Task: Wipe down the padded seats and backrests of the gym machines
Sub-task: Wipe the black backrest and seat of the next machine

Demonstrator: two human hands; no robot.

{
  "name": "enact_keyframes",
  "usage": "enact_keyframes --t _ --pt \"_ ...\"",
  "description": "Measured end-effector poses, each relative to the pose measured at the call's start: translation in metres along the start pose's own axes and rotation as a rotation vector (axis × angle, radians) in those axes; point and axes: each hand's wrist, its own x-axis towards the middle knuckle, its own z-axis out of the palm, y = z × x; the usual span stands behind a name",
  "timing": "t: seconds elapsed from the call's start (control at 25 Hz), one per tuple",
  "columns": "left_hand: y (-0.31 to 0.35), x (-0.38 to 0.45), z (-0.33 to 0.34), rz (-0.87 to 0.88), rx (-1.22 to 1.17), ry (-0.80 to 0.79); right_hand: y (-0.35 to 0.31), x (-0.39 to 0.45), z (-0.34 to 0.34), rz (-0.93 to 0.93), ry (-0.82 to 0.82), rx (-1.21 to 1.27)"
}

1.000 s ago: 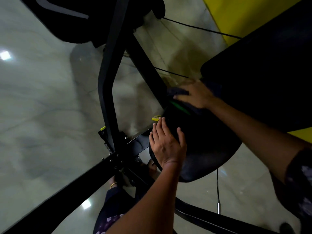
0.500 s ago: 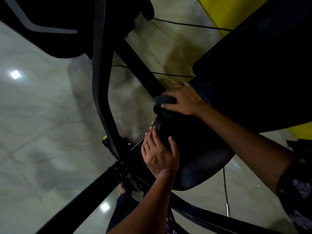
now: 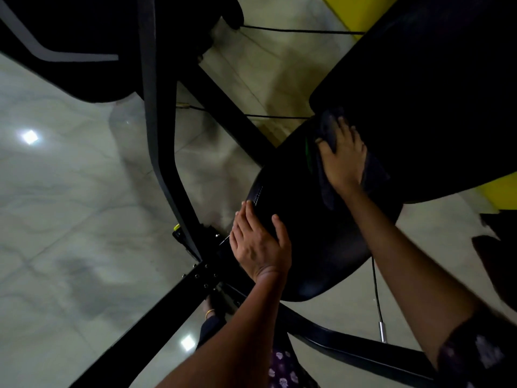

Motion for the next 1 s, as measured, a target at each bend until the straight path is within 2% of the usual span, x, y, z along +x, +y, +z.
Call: enact_keyframes --t 0.12,0.2,0.24,0.28,0.36,0.44,0.48,0.56,0.64,0.72,0.8,0.88,1.0 --pt "-0.002 -0.001 0.0 0.002 -0.008 -0.012 0.018 -0.072 -0.004 -0.28 -0.045 0.034" --pt "0.0 -0.001 0.0 0.008 -0.006 -0.017 0.057 -0.078 -0.014 -0.503 -0.091 0.038" --pt "0.001 -0.001 0.0 0.008 -0.005 -0.018 0.076 -0.065 -0.018 -0.527 -0.093 0.04" --pt "0.001 -0.001 0.0 0.009 -0.005 -0.018 0.091 -0.05 -0.017 -0.467 -0.092 0.048" --pt "0.002 -0.001 0.0 0.016 0.006 -0.009 0.09 -0.02 -0.018 -0.208 -0.025 0.135" --pt "0.0 0.0 0.0 0.011 0.004 -0.007 0.06 0.003 -0.012 0.093 0.018 0.129" --pt "0.0 0.001 0.0 0.009 0.004 -0.016 0.039 0.008 -0.007 0.184 0.004 0.071" --pt "-0.001 0.0 0.0 0.003 0.01 -0.037 0.003 0.003 -0.005 0.133 -0.041 -0.028" --pt "-0.002 0.0 0.0 -0.001 0.02 -0.041 -0.005 -0.023 -0.002 -0.076 -0.06 -0.056" --pt "-0.001 -0.001 0.0 0.002 0.031 -0.041 0.018 -0.06 -0.005 -0.306 -0.092 0.001" --pt "0.001 -0.001 -0.001 -0.009 0.03 -0.041 0.063 -0.077 -0.01 -0.429 -0.076 0.044" --pt "0.004 -0.002 -0.001 -0.024 0.018 -0.041 0.105 -0.07 -0.017 -0.313 -0.017 0.097" --pt "0.006 -0.002 -0.002 -0.02 0.007 -0.045 0.112 -0.048 -0.021 0.105 0.057 0.182"
